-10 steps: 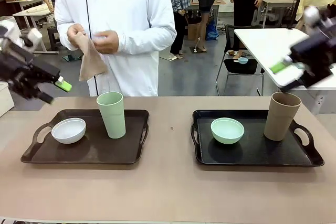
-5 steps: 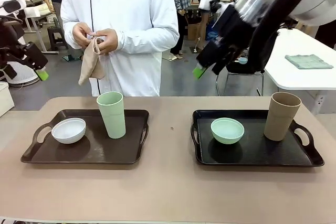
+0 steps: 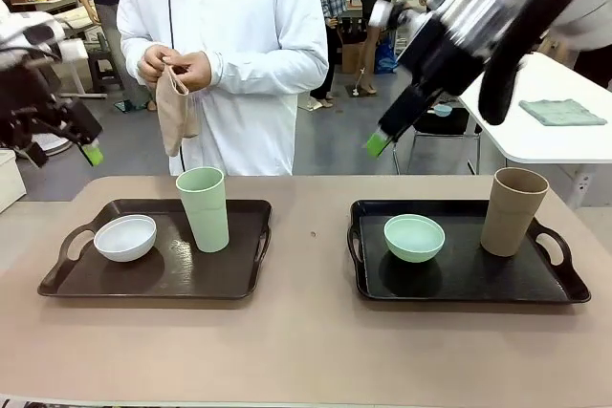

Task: Set up a tray with a mat and arrange the tableware.
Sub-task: Pick up the Picnic Bowl and Reusable plastic cup from the Handle tray in front of the human's position and hold them in the air.

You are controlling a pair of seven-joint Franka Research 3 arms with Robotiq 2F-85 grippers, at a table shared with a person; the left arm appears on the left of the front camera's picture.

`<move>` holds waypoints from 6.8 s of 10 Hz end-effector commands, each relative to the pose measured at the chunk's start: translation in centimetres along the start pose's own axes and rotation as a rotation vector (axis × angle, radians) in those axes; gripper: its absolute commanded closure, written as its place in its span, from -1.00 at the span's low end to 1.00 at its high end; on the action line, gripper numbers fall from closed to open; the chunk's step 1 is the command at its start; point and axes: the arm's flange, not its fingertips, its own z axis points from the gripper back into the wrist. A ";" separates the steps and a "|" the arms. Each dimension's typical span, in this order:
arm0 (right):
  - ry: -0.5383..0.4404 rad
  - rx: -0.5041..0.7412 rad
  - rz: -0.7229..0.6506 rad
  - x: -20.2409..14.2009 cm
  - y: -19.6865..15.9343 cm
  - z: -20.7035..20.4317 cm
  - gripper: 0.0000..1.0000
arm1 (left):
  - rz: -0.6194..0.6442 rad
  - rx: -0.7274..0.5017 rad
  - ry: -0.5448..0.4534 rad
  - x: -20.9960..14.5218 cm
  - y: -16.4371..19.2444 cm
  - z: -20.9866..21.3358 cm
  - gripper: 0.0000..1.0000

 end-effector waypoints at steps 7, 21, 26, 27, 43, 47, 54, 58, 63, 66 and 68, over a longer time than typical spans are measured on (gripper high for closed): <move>-0.186 0.142 0.359 4.4 -3.4 -10.8 -1.00 | -0.101 -0.086 0.167 3.4 1.1 -7.9 -1.00; -0.389 0.347 0.572 10.3 -7.6 -22.9 -1.00 | -0.158 0.049 0.150 6.4 5.4 -15.0 -1.00; -0.360 0.353 0.457 10.5 -9.0 -27.4 -1.00 | -0.150 0.064 0.124 6.1 6.9 -17.8 -1.00; -0.382 0.341 0.451 11.0 -9.3 -28.2 -1.00 | -0.150 0.061 0.133 6.3 7.1 -18.5 -1.00; -0.424 0.457 0.485 14.8 -7.4 -36.0 -1.00 | -0.158 -0.023 0.084 5.1 7.0 -19.3 -1.00; -0.444 0.521 0.573 14.5 -7.4 -35.8 1.00 | -0.160 -0.028 0.092 5.5 6.9 -19.5 1.00; -0.449 0.501 0.600 14.2 -8.1 -35.0 1.00 | -0.156 -0.007 0.106 6.2 6.5 -19.3 1.00; -0.451 0.454 0.584 14.7 -7.9 -33.6 1.00 | -0.148 -0.022 0.133 6.4 6.2 -18.1 1.00; -0.540 0.348 0.763 19.2 -1.8 -21.3 1.00 | -0.138 0.034 0.046 4.4 5.3 -5.0 1.00; -0.513 0.338 0.768 18.6 0.2 -18.3 1.00 | -0.123 0.053 -0.040 1.6 4.4 2.1 1.00; -0.478 0.389 0.747 16.7 -0.4 -18.7 1.00 | -0.147 0.039 -0.040 2.2 4.4 1.8 1.00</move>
